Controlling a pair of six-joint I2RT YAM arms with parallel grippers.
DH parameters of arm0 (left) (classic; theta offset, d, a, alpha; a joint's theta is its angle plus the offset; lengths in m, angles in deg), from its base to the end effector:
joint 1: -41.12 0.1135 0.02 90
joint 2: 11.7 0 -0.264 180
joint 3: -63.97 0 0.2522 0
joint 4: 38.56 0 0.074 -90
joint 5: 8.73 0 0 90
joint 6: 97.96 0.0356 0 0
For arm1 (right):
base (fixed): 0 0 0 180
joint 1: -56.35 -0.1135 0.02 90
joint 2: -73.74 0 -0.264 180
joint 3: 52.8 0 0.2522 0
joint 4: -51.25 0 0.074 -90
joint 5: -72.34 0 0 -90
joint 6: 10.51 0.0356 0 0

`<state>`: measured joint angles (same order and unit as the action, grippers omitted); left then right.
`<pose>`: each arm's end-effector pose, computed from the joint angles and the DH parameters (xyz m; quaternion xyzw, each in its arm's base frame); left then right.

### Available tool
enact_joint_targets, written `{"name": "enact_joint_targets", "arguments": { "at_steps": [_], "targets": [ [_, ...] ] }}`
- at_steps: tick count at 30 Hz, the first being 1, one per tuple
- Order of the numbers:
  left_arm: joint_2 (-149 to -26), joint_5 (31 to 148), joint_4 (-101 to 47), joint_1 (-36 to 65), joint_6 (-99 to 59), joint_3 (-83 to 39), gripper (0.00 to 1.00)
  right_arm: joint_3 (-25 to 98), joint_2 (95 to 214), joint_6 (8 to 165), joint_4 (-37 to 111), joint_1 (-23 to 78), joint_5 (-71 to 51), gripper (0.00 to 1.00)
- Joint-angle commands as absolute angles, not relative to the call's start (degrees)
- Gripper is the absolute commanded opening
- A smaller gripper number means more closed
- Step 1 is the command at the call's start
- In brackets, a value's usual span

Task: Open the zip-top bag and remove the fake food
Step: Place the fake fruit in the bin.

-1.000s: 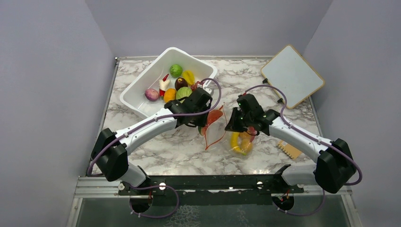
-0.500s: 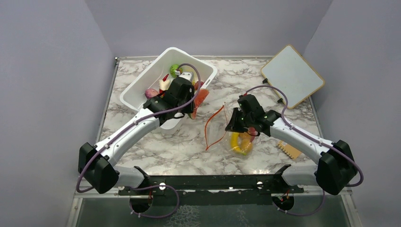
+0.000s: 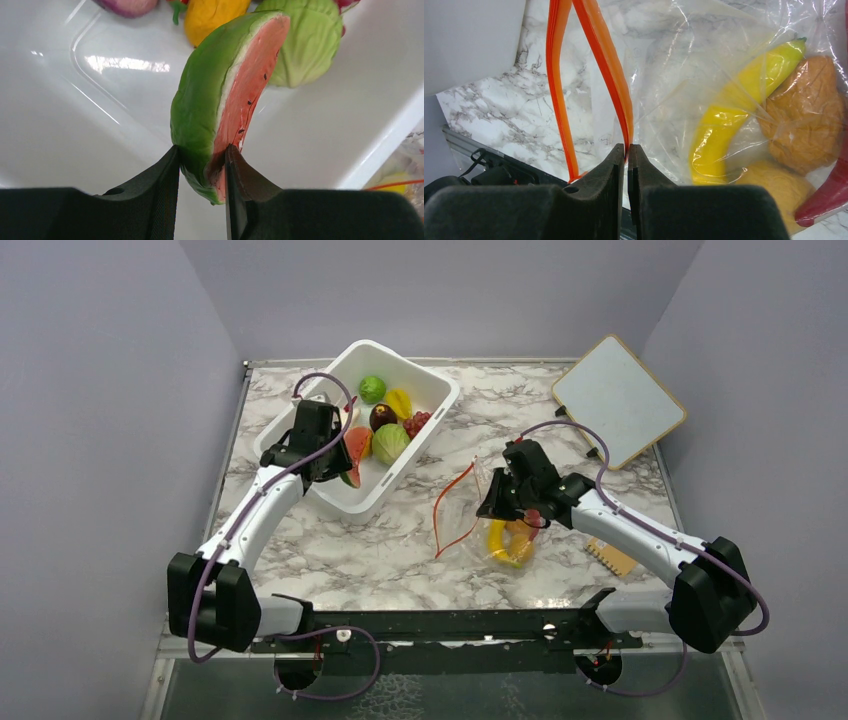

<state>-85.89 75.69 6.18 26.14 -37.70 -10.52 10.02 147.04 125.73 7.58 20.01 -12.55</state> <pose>0.2698 -0.0686 0.2922 -0.1370 0.9109 -0.1056 0.3747 0.2045 0.1544 0.2318 0.0683 0.9482 0.2348 0.2030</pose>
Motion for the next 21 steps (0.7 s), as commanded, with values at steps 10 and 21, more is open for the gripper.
{"name": "enact_joint_targets", "arguments": {
  "at_steps": [10, 21],
  "targets": [
    [-83.8, 82.5, 5.7, 29.8, -38.4, -6.3, 0.63, 10.2, 146.7, 125.2, 8.2, 19.7, -12.9, 0.09],
    [-82.6, 91.8, 6.2, 29.8, -36.2, -10.8, 0.68, 10.5, 146.9, 125.0, 8.3, 19.7, -12.1, 0.09]
  ]
}}
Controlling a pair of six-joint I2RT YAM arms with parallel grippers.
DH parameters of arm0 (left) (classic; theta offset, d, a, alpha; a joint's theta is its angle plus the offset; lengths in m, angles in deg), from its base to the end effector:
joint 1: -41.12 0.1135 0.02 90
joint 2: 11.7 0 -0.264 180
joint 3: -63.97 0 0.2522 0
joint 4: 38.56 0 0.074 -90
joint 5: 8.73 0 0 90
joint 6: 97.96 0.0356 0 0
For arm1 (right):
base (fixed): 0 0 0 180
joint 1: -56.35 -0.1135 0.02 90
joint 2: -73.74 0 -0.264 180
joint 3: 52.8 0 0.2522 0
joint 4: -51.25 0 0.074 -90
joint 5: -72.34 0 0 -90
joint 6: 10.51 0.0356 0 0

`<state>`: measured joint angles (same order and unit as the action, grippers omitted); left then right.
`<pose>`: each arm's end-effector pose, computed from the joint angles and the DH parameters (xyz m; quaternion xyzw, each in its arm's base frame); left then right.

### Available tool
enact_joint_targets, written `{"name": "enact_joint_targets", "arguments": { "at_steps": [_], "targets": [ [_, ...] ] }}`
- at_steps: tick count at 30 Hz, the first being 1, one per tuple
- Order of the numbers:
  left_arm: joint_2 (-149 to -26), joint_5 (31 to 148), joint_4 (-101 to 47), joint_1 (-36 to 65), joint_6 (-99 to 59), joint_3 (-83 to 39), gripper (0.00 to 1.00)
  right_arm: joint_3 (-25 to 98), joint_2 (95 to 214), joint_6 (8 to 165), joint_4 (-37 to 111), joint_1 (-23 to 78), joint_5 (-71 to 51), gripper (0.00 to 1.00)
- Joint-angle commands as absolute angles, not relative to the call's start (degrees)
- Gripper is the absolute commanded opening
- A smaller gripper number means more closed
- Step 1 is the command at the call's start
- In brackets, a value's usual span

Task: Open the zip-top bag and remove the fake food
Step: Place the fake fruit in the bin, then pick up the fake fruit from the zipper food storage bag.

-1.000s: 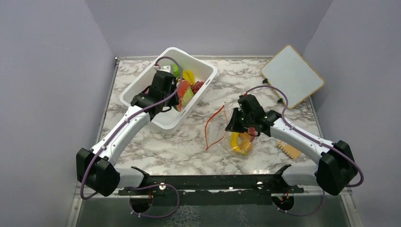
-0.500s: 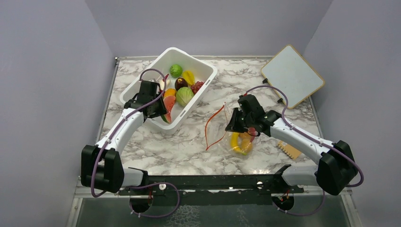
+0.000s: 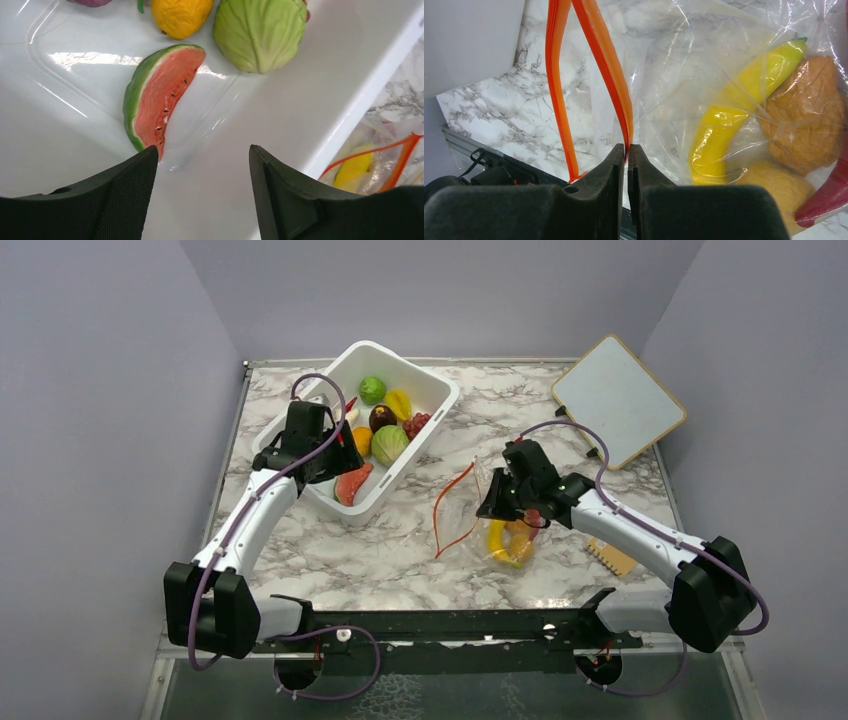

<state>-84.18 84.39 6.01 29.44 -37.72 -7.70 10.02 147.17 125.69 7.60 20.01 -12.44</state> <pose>0.2637 -0.0565 0.2837 -0.1351 0.9149 -0.1578 0.3460 0.2047 0.1546 0.2313 0.0678 0.9485 0.2348 0.2018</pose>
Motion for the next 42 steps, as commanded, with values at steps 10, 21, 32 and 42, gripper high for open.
{"name": "enact_joint_targets", "arguments": {
  "at_steps": [10, 21, 32, 42],
  "targets": [
    [-80.4, 111.6, -4.4, 22.5, -38.5, -9.2, 0.53, 10.7, 145.1, 125.5, 8.8, 19.7, -11.4, 0.09],
    [-88.2, 105.5, -10.7, 5.2, -40.7, -8.9, 0.51, 13.1, 141.1, 124.8, 7.3, 19.7, -7.4, 0.09],
    [-99.8, 101.4, -12.1, -5.0, -42.6, -12.1, 0.43, 13.2, 136.5, 125.9, 7.2, 19.7, -5.8, 0.09],
    [-103.7, 93.9, -12.5, -8.0, -47.7, -8.5, 0.42, 13.3, 133.8, 126.2, 9.4, 19.7, -3.8, 0.09]
  ]
}}
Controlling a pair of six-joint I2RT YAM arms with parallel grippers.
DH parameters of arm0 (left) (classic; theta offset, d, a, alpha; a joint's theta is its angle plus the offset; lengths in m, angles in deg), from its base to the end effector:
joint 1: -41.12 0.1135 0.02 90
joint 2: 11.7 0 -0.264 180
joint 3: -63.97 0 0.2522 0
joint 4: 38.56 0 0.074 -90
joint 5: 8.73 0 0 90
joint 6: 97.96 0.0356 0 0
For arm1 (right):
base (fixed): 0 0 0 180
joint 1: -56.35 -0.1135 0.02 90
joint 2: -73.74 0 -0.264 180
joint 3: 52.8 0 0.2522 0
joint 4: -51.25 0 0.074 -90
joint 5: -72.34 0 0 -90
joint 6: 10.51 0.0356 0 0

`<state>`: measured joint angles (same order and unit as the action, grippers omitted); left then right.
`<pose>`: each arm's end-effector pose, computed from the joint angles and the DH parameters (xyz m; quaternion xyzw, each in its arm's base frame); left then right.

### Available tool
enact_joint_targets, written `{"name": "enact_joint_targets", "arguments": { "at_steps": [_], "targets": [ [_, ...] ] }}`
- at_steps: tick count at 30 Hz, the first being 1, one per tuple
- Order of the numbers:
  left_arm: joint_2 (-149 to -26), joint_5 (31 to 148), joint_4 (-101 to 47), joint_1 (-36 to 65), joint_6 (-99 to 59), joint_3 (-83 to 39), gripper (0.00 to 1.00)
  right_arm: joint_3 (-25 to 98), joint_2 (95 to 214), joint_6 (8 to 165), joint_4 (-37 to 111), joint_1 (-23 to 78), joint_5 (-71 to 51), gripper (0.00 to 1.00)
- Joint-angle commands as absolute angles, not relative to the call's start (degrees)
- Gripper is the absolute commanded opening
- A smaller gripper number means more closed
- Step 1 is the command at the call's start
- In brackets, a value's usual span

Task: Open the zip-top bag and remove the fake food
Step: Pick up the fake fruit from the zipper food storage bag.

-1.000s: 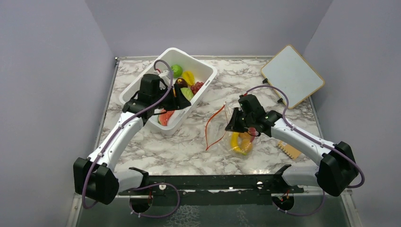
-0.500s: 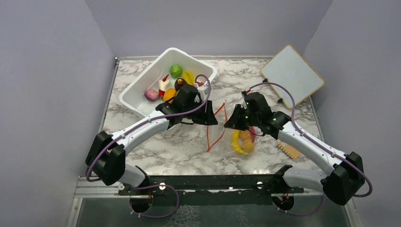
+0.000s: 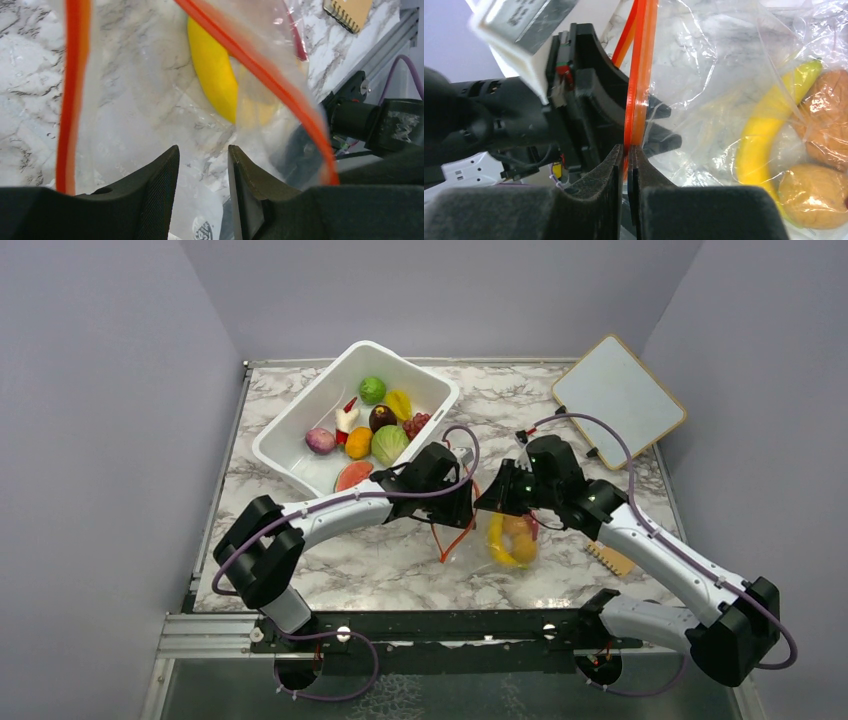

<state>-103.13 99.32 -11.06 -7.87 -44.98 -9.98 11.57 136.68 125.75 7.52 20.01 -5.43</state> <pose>0.2170 -0.2664 0.2254 0.1549 0.9011 -0.3639 0.1777 0.1828 0.1438 0.2817 0.0357 0.9097 0.3385 0.2377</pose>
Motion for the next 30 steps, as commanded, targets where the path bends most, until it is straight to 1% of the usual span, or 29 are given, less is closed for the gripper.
{"name": "enact_joint_targets", "arguments": {
  "at_steps": [1, 4, 6, 8, 11, 12, 15, 16, 21, 30],
  "targets": [
    [-103.7, 93.2, -12.6, -8.1, -48.0, -8.1, 0.42, 13.2, 133.0, 126.5, 9.3, 19.7, -4.7, 0.11],
    [-103.9, 92.4, -12.6, -8.1, -48.2, -7.3, 0.42, 12.6, 130.5, 127.4, 7.9, 19.7, -9.1, 0.15],
    [-104.3, 92.8, -12.6, -8.1, -48.1, -7.3, 0.42, 12.0, 128.8, 127.5, 6.4, 19.7, -12.8, 0.24],
    [-104.6, 93.2, -12.9, -8.0, -48.4, -7.1, 0.42, 11.9, 127.4, 126.9, 4.3, 19.7, -16.3, 0.30],
    [-104.5, 93.4, -13.6, -8.0, -48.9, -6.6, 0.42, 12.1, 126.1, 126.1, -0.6, 19.7, -22.9, 0.33],
    [-104.4, 93.5, -14.0, -8.1, -49.0, -6.4, 0.42, 11.8, 125.7, 126.2, -2.3, 19.7, -25.1, 0.36],
    [-104.3, 93.8, -14.5, -8.0, -49.1, -6.0, 0.42, 10.0, 125.7, 126.9, -6.8, 19.8, -31.0, 0.52],
    [-104.4, 94.1, -14.6, -8.0, -49.2, -5.9, 0.42, 9.1, 126.0, 126.9, -7.7, 19.8, -31.9, 0.55],
    [-104.0, 95.0, -14.7, -8.1, -49.2, -5.4, 0.42, 5.1, 128.8, 127.3, -8.7, 19.8, -30.4, 0.55],
    [-102.4, 98.0, -15.0, -8.0, -48.1, -3.1, 0.45, -1.9, 132.2, 128.9, -3.6, 19.8, -22.4, 0.40]
  ]
}}
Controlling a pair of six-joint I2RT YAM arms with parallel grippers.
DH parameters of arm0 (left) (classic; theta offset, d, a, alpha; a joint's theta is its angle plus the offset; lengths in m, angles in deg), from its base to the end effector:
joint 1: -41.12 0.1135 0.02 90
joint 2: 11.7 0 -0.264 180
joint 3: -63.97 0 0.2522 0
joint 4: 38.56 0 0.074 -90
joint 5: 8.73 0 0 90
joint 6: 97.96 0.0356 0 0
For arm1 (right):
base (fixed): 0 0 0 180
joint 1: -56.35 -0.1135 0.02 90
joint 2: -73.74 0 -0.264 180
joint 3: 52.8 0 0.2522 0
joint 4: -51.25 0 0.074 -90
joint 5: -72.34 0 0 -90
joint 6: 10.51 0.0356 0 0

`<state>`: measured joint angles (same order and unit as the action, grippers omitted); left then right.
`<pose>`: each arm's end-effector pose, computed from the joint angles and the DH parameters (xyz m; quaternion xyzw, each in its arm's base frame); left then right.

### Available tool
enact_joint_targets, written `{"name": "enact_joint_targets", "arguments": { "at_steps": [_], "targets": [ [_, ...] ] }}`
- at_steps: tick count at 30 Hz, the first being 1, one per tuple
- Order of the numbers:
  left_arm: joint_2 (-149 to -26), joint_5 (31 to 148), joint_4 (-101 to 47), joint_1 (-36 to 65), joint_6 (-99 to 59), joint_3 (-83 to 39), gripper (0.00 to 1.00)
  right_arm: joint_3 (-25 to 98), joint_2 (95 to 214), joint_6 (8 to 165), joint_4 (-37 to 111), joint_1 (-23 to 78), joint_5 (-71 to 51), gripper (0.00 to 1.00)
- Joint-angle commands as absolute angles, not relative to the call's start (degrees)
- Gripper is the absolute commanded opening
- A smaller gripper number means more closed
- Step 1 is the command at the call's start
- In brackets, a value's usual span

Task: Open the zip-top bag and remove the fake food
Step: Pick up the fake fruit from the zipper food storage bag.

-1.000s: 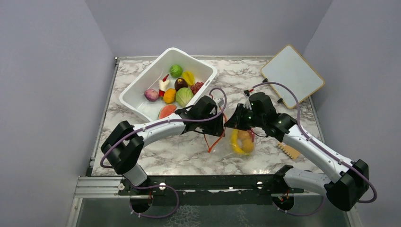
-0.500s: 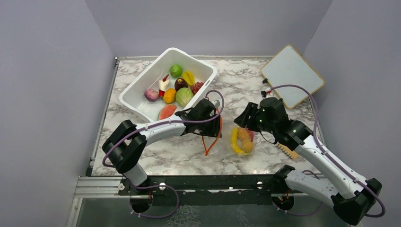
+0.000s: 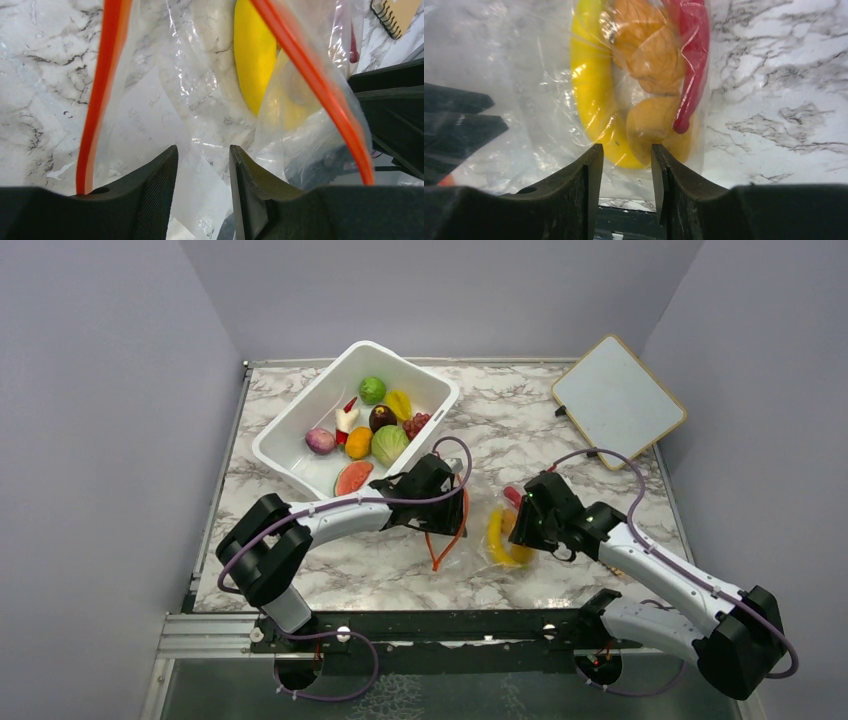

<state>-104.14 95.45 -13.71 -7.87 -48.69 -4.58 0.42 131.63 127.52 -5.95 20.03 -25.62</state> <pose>0.2122 -0.2573 0.1936 0.1103 0.9232 -0.3285 0.1664 0.1500 0.1041 0.2202 0.1155 0.9609 0.1129 0.2249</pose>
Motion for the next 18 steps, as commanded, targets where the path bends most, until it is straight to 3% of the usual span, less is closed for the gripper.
{"name": "enact_joint_targets", "arguments": {
  "at_steps": [1, 11, 18],
  "targets": [
    [-102.2, 98.2, -15.2, -8.1, -48.0, -2.7, 0.45, -2.7, 132.4, 129.3, -3.3, 19.9, -22.3, 0.39],
    [-102.6, 101.7, -16.6, -8.1, -47.3, -1.4, 0.45, -7.1, 134.3, 131.9, -1.0, 19.8, -23.5, 0.31],
    [-102.3, 101.7, -14.6, -8.0, -46.0, -3.4, 0.45, -3.2, 137.0, 133.1, -5.7, 19.8, -26.3, 0.29]
  ]
}}
